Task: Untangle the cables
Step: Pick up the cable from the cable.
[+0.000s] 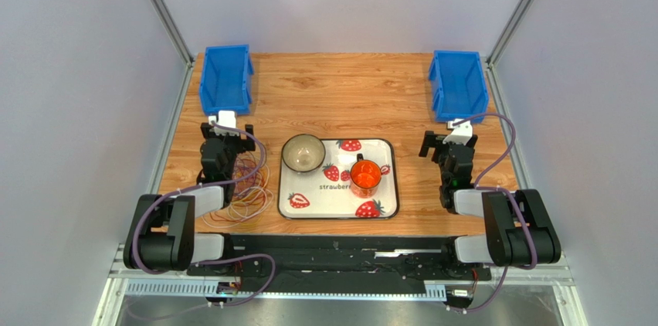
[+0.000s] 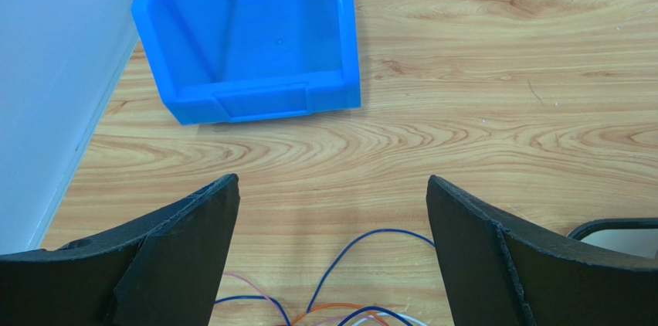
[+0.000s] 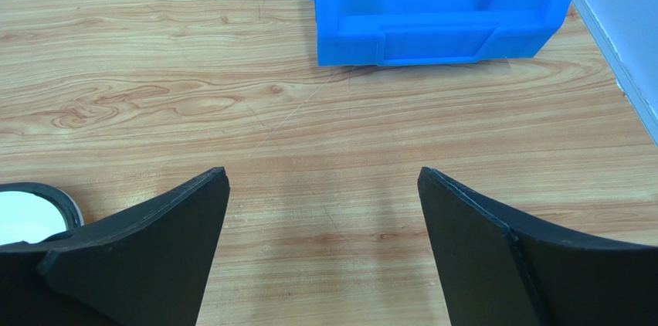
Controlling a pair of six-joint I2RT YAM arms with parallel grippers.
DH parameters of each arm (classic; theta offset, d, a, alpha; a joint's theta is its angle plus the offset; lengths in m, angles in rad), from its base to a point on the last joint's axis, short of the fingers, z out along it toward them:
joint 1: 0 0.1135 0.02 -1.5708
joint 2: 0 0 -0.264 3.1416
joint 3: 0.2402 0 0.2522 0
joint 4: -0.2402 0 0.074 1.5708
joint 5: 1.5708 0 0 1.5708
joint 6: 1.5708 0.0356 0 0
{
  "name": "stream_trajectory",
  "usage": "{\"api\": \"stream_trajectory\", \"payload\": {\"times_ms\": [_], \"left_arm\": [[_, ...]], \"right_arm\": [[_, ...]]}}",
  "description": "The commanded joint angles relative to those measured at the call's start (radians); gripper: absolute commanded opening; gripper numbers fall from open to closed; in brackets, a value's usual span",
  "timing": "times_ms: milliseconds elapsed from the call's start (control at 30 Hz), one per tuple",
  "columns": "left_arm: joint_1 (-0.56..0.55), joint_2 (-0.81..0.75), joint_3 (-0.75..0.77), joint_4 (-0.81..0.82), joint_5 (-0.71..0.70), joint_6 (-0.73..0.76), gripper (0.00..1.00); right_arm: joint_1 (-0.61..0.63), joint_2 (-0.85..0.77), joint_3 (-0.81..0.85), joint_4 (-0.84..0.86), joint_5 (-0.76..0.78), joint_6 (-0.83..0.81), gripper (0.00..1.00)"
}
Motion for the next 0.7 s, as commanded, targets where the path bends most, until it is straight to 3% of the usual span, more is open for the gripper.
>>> {"api": "stream_trajectory", "payload": {"times_ms": [0,433,500,533,667], "left_arm": [[-0.002,-0.001,0.003,0.048,0.018,0.002,0.99],[-0.002,-0.001,0.002,0.048,0.018,0.002,0.99],[0.000,-0.001,0.002,0.050,0.018,0.002,0.99],[-0.002,-0.002,0.002,0.048,0.018,0.002,0.99],[-0.002,-0.001,0.002,0.048,0.018,0.003,0.99]], "right_arm": [[-0.005,-0.014,0.026,0.029,0.000,0.013,1.00],[-0.004,-0.037,0.034,0.019,0.014,0.014,1.00],[0.008,-0.087,0.071,-0.077,0.002,-0.001,1.00],[0.013,-0.155,0.151,-0.269,0.003,0.002,1.00],[0.027,-0.290,0.302,-0.605,-0.012,0.127,1.00]]}}
